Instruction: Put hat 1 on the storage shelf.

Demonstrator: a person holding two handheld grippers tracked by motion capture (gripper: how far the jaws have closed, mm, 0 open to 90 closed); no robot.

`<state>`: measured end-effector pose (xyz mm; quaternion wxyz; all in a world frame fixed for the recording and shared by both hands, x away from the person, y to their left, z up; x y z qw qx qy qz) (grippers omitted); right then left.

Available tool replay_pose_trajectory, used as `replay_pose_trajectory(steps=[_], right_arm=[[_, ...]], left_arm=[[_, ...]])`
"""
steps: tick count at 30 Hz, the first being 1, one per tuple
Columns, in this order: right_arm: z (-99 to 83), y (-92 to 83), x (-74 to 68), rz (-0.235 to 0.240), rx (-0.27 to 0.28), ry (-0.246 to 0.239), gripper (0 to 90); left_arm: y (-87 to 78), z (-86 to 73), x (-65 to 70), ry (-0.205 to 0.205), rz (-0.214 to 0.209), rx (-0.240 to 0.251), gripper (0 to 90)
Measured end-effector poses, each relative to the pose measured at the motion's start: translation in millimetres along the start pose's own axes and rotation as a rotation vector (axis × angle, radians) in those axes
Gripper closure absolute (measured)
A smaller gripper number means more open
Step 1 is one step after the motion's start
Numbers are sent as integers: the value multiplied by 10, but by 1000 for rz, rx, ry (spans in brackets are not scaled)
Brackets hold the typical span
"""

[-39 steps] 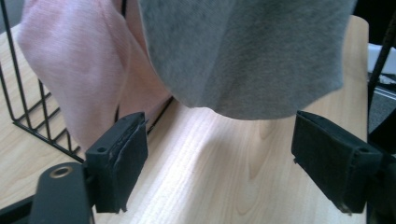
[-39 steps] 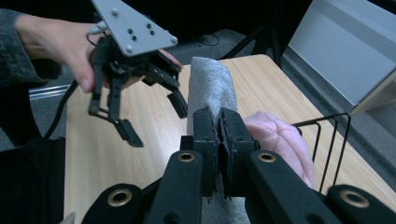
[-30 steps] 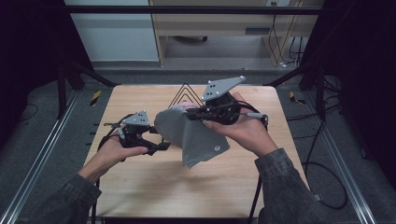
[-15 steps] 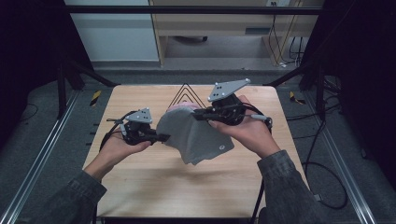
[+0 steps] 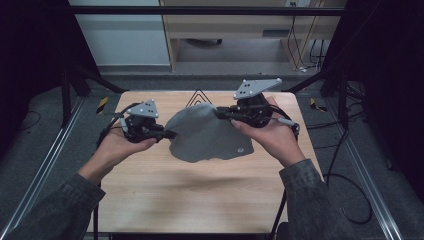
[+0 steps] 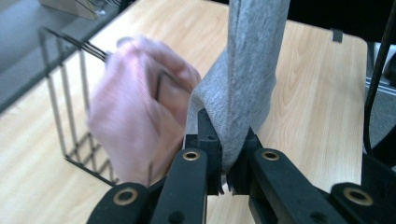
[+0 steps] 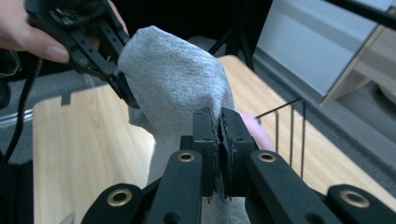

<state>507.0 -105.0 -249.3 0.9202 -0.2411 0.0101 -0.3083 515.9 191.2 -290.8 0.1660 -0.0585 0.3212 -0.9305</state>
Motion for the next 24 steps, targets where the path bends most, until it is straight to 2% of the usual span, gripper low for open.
replay_pose_trajectory(steps=[6, 11, 18, 24], right_arm=[[193, -58, 104, -47, 59, 12, 863], [330, -82, 217, -72, 112, 35, 863], [389, -72, 347, -93, 133, 62, 863], [417, -65, 420, -113, 166, 75, 863]], left_arm=[[-232, 317, -105, 19, 54, 16, 862], [-329, 483, -186, 16, 79, 51, 862], [-334, 583, -238, 21, 97, 65, 862], [-362, 653, -306, 6, 120, 110, 863]])
Point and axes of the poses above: each handheld gripper's, and its own axes: y roughly forward along the jaws, z roughly out of its top, x roughly to its right, the point moved 1 cm from there along y, roughly forward along the jaws, and after that the axes turned 5 degrees about -z, right-handed, at the moved point
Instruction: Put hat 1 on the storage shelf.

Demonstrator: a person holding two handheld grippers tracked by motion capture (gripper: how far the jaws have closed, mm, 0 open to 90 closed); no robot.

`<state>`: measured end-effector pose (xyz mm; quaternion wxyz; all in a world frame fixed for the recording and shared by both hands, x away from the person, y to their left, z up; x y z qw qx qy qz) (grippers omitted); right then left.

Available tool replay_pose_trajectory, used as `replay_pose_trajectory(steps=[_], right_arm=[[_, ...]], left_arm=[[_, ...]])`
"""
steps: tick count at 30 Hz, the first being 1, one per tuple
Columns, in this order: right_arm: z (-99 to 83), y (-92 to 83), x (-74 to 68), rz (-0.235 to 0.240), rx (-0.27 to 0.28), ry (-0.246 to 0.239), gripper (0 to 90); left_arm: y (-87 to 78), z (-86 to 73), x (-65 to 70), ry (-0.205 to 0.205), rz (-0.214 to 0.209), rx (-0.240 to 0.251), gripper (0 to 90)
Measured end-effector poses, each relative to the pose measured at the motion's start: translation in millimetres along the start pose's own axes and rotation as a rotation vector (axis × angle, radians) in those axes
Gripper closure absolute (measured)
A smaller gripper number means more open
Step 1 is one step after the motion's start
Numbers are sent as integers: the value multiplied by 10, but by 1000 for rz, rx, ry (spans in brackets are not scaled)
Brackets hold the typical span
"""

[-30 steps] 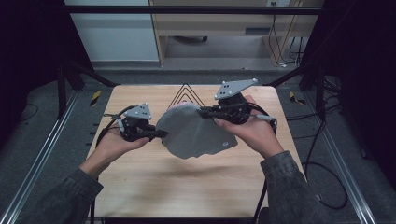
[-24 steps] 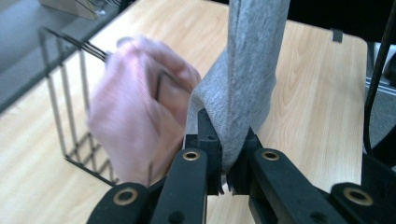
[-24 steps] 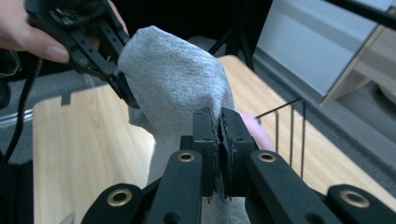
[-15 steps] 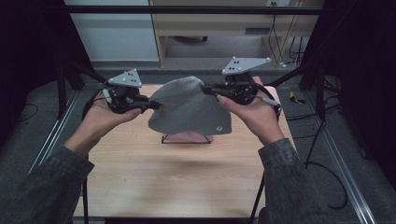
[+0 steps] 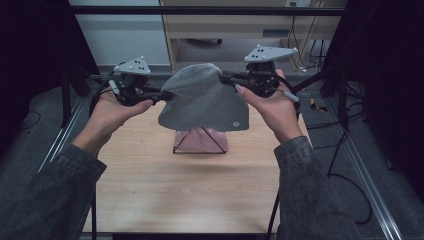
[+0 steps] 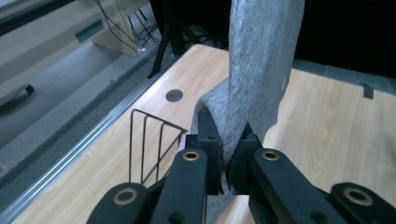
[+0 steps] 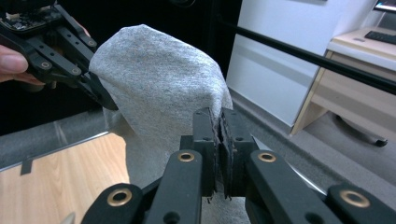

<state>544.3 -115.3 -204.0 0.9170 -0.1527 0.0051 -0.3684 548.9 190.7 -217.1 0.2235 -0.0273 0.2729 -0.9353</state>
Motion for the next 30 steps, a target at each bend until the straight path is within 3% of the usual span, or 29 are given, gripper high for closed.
replay_pose_trajectory(steps=[10, 17, 23, 30], right_arm=[[107, 89, 223, -41, 52, 42, 863], [62, 249, 407, -72, 61, 67, 863], [42, 349, 536, -86, 73, 83, 863], [-47, 496, 614, -103, 45, 92, 863]], left_arm=[[9, 220, -155, -9, 48, 64, 865], [127, 272, -325, -2, 87, 58, 865], [232, 245, -439, -22, 98, 67, 866], [347, 178, -540, -39, 121, 71, 866]])
Point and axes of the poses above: each handheld gripper's, and its own axes: y roughly forward along the jaws, z roughly out of its top, x roughly to its right, the point moved 1 cm from there along y, roughly forward along the jaws, and after that the axes turned 5 degrees about -z, right-handed, at the moved point
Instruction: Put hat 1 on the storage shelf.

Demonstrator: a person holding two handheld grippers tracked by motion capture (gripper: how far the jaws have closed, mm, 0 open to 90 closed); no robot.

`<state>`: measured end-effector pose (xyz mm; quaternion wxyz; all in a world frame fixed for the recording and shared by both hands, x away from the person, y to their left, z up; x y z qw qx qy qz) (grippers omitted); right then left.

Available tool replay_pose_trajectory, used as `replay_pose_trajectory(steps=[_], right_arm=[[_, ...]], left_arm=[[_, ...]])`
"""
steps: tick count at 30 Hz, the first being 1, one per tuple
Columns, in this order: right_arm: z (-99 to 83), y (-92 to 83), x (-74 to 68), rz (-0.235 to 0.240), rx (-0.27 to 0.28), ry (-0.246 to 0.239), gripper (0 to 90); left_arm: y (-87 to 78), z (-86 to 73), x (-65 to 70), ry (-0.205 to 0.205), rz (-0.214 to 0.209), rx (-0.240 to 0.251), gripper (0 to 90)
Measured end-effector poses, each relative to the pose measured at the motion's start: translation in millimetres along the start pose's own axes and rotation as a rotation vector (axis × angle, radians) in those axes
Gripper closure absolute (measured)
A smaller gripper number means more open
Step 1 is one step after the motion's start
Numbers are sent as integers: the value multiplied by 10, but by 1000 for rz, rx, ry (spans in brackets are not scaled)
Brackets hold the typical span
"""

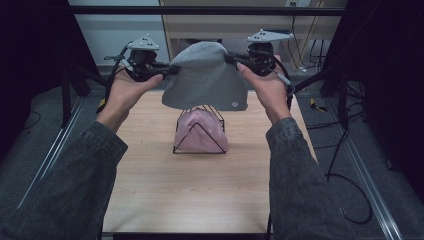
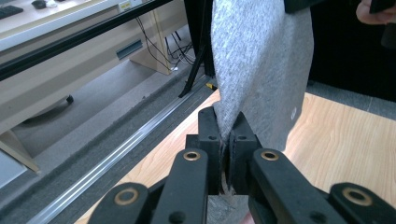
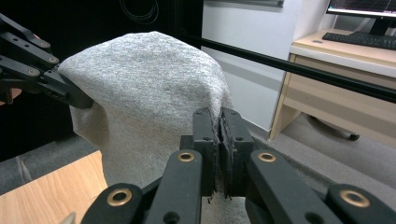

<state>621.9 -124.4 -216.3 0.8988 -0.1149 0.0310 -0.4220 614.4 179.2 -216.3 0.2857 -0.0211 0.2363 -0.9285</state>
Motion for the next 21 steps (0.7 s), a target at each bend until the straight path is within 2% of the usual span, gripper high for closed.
replay_pose_trajectory(steps=[5, 8, 21], right_arm=[[-53, 113, 39, -4, -11, 2, 863], [-103, 190, 53, -1, -18, 16, 862], [-322, 392, 50, 0, -69, 24, 862]], left_arm=[[67, -56, -66, -6, 23, -9, 867], [100, -105, -112, -28, 31, -5, 868], [231, -350, -177, -55, 34, -47, 868]])
Point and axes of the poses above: each handheld gripper's, and its own axes: y roughly forward along the jaws, z roughly out of its top, x roughly to its right, the point moved 1 cm from there along y, roughly forward along the jaws, and after that the axes turned 5 degrees about -z, right-handed, at the moved point
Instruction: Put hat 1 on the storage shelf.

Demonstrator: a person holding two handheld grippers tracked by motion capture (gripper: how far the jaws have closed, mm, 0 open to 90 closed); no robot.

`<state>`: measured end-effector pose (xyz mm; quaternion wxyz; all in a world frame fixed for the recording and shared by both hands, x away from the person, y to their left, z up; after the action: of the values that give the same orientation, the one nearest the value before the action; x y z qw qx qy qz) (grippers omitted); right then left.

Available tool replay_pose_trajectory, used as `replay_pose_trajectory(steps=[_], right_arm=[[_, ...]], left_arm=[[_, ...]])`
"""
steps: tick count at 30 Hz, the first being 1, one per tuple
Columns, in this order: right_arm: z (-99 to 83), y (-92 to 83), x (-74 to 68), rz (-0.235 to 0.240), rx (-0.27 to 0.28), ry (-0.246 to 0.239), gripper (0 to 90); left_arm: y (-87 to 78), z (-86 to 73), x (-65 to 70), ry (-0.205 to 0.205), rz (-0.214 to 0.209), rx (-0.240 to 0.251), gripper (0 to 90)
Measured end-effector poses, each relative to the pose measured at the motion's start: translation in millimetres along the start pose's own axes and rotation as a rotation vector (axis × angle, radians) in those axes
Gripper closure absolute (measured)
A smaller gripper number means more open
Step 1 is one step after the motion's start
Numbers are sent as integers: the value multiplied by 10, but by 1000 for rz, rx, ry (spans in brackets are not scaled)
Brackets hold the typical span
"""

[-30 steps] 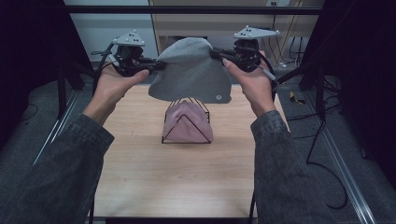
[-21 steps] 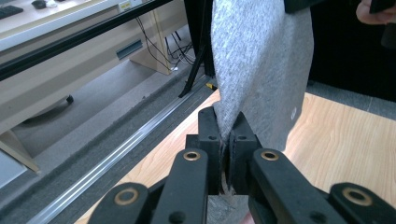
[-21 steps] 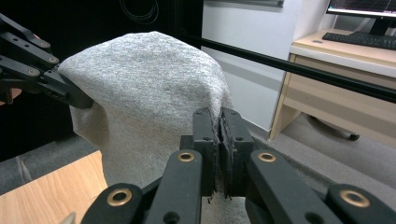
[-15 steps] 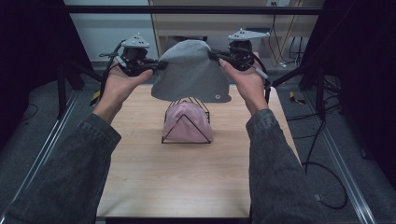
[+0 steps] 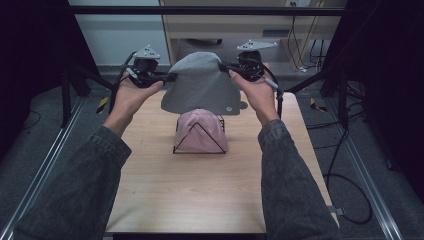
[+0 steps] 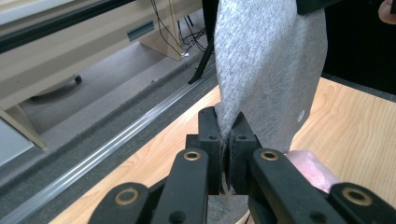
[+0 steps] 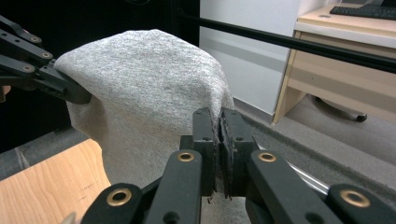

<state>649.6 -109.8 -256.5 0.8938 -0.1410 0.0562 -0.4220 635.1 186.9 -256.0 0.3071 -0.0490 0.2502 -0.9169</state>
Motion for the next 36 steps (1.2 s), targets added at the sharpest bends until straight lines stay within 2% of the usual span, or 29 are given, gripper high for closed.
replay_pose_trajectory(steps=[36], right_arm=[[-320, 88, -6, 30, -66, 22, 862]], left_arm=[[136, -244, 10, -16, -8, -39, 868]])
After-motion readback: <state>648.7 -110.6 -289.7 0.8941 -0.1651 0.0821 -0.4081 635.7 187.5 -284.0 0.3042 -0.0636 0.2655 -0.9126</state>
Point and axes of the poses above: each handheld gripper's, and its own axes: y roughly forward along the jaws, z roughly out of its top, x roughly to its right, the point moved 1 cm from there along y, roughly forward along the jaws, and after that the axes turned 5 degrees about -z, right-handed, at the moved point
